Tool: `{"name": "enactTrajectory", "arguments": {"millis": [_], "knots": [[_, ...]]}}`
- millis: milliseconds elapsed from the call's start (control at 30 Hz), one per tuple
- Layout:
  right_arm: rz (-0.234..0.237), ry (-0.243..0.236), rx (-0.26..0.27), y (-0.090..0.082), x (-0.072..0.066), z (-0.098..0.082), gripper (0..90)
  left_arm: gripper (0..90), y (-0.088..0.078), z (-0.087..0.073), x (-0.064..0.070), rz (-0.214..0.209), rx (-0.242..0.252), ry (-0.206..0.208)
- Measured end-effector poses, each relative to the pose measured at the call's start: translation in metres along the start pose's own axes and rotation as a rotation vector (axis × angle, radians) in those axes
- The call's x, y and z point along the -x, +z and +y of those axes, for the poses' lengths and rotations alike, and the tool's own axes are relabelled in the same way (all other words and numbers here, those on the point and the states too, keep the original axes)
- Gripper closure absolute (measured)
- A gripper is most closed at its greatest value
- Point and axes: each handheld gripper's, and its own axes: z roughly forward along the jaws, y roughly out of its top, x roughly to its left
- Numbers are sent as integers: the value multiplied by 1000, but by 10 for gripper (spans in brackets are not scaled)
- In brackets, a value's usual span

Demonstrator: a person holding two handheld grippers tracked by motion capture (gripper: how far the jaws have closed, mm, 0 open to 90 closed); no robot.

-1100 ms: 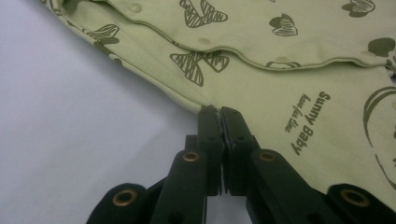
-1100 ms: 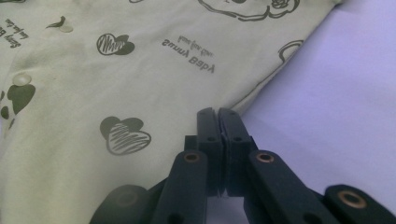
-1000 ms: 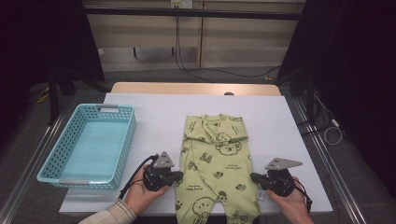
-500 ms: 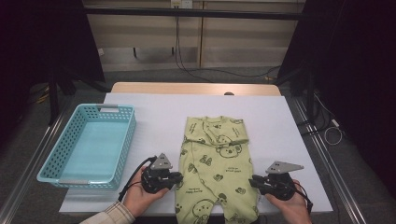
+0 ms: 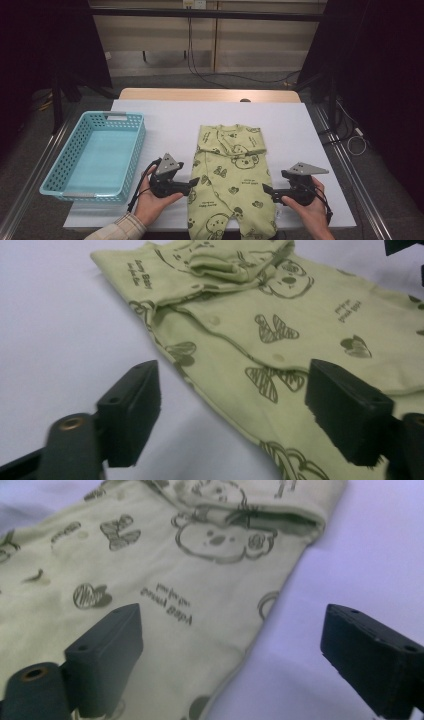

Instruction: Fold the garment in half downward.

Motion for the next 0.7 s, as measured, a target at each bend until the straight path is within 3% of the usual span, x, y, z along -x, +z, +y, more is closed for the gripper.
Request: {"name": "enactTrajectory", "arguments": {"millis": [67, 200, 333, 433, 700], "knots": [[11, -10, 22, 0, 1, 4, 32, 158, 1, 3, -4, -5, 22, -15], [22, 7, 61, -1, 7, 10, 26, 112, 5, 10, -10, -13, 82, -24], [2, 16, 87, 1, 12, 18, 27, 103, 12, 17, -15, 9, 59, 3], [-1, 4, 108, 6, 18, 25, 38, 105, 17, 21, -21, 13, 87, -39], [3, 9, 140, 20, 32, 44, 61, 106, 30, 42, -38, 24, 102, -55]]}}
